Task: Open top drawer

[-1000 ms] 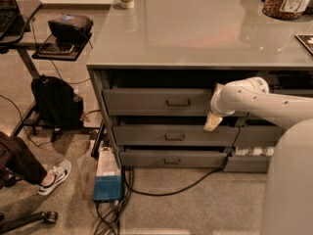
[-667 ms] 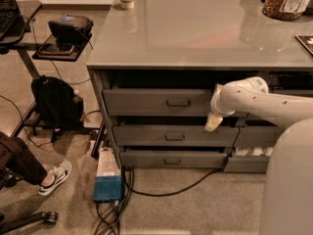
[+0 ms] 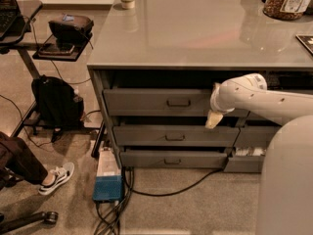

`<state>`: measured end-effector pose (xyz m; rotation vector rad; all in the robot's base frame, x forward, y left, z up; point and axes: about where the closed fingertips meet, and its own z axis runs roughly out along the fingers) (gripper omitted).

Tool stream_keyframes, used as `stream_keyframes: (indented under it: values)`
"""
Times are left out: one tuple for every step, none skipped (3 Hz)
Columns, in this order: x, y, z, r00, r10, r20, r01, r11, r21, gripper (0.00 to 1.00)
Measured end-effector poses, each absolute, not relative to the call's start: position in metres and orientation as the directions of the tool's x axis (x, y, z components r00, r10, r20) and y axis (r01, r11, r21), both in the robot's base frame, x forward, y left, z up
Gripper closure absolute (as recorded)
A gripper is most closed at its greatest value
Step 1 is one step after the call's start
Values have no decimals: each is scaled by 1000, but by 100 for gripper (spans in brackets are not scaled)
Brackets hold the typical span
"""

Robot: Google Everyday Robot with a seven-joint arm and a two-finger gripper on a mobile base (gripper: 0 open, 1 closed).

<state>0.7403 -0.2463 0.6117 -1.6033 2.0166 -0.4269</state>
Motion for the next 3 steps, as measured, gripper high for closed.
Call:
stream_keyframes:
  values:
    - [753, -255, 614, -172, -962, -211, -765, 265, -587, 0]
    - [784, -267, 634, -176, -961, -213, -689, 275, -670, 0]
    - [804, -273, 646, -171, -964, -205, -650, 267, -712, 0]
